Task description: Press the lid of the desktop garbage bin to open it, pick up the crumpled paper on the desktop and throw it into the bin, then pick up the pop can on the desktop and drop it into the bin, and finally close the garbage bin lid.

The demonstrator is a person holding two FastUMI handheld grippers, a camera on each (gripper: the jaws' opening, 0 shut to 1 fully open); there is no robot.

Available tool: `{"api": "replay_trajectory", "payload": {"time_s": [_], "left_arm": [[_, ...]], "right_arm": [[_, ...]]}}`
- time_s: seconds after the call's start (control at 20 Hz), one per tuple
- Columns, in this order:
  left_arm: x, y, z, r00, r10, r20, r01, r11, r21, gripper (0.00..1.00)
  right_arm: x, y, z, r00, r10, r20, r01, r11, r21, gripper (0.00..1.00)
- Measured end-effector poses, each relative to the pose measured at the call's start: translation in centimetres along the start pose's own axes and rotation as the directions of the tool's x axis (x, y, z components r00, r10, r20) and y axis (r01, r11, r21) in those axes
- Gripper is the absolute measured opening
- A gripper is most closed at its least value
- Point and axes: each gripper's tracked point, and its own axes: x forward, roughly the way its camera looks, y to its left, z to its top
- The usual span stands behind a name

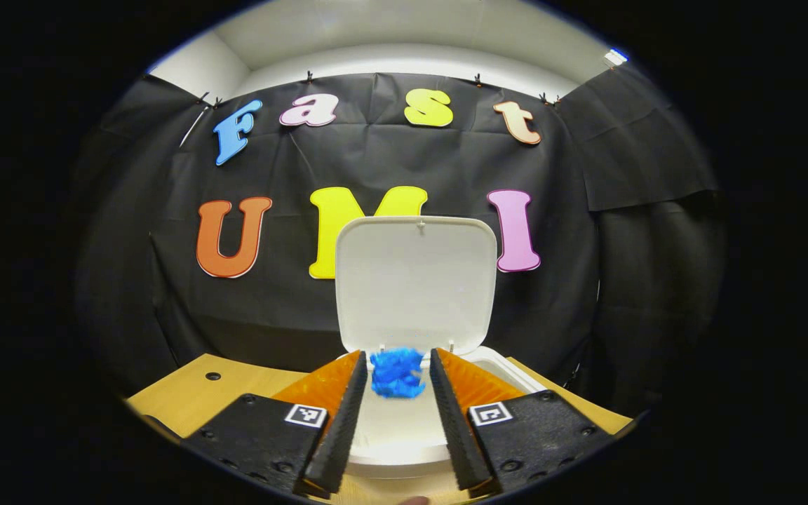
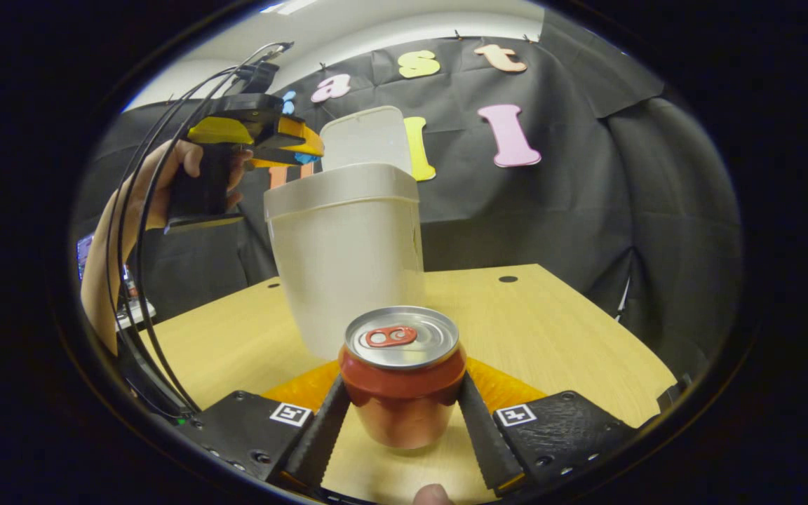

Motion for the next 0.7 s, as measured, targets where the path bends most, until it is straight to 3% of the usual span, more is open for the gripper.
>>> {"api": "replay_trajectory", "payload": {"time_s": [0.2,0.7], "left_arm": [[-0.2,0.1,-0.1,1.0,0.004,-0.001,-0.004,1.0,-0.009,0.99],[-1.2,0.8,0.4,1.0,0.02,0.018,-0.02,1.0,-0.002,1.0]], "right_arm": [[-0.1,-0.2,0.1,1.0,-0.007,0.006,0.007,1.0,0.004,0.82],[-0.2,-0.2,0.0,1.0,-0.02,0.0,0.02,1.0,-0.002,0.8]]}}
